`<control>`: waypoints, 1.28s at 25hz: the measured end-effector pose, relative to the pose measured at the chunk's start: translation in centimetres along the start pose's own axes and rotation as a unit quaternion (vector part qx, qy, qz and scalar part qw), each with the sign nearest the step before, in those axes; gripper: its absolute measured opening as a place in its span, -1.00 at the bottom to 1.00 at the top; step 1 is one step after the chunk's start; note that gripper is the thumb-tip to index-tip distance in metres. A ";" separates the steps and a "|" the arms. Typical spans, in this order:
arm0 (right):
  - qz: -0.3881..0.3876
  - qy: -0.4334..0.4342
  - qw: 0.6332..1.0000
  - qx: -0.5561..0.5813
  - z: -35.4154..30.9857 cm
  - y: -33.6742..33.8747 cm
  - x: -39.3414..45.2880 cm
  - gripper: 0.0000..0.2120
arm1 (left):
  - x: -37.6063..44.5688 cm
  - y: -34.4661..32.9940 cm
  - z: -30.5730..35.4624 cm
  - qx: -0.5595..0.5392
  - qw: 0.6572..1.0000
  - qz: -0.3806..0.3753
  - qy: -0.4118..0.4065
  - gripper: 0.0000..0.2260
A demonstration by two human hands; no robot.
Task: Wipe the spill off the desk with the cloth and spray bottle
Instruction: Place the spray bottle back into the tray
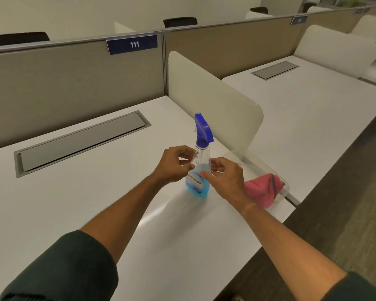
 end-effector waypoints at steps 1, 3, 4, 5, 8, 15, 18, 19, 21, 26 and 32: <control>0.000 -0.003 1.000 0.002 0.0 0.0 0.0 -0.57 | 0.0 0.0 0.0 0.000 1.000 -0.001 0.003 -0.69; 0.000 -0.004 1.000 0.004 0.0 0.0 -0.1 -0.57 | -0.1 0.1 0.1 0.001 1.000 0.001 0.005 -0.70; -0.001 -0.004 1.000 0.004 0.0 0.1 -0.2 -0.58 | -0.2 0.1 0.1 0.002 1.000 0.002 0.005 -0.70; -0.003 -0.002 1.000 0.002 0.0 0.1 -0.2 -0.58 | -0.3 0.0 0.1 0.004 1.000 0.002 0.006 -0.70; -0.019 0.002 1.000 0.002 -0.4 0.4 -0.5 -0.58 | -0.7 0.0 0.3 0.010 1.000 0.008 0.009 -0.71; -0.048 0.025 0.998 0.018 -3.3 3.8 -1.1 -0.59 | -1.7 0.8 3.5 0.047 0.997 0.051 -0.022 -0.70; -0.075 0.057 0.995 0.039 -4.8 6.4 -1.6 -0.60 | -1.8 0.8 5.9 0.056 0.995 0.070 -0.035 -0.70; -0.088 0.072 0.993 0.043 -5.3 7.3 -1.7 -0.61 | -1.8 0.7 6.7 0.062 0.994 0.080 -0.039 -0.70; -0.108 0.103 0.988 0.040 -6.1 9.0 -1.6 -0.63 | -1.6 0.4 8.1 0.071 0.991 0.103 -0.044 -0.71; -0.120 0.161 0.980 0.009 -6.3 12.5 0.4 -0.66 | -0.3 -0.6 11.1 0.078 0.984 0.155 -0.033 -0.70; -0.174 0.193 0.966 -0.004 -4.0 16.1 4.3 -0.64 | 2.2 -3.4 13.0 0.067 0.977 0.205 0.007 -0.72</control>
Point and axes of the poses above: each hand's wrist, its own x-axis towards the middle knuckle, its own y-axis out of the back of the hand, z = x × y, the point moved 4 cm from there along x, towards the middle knuckle, and after that the axes turned 13 degrees about -z, right-handed, at the moved point
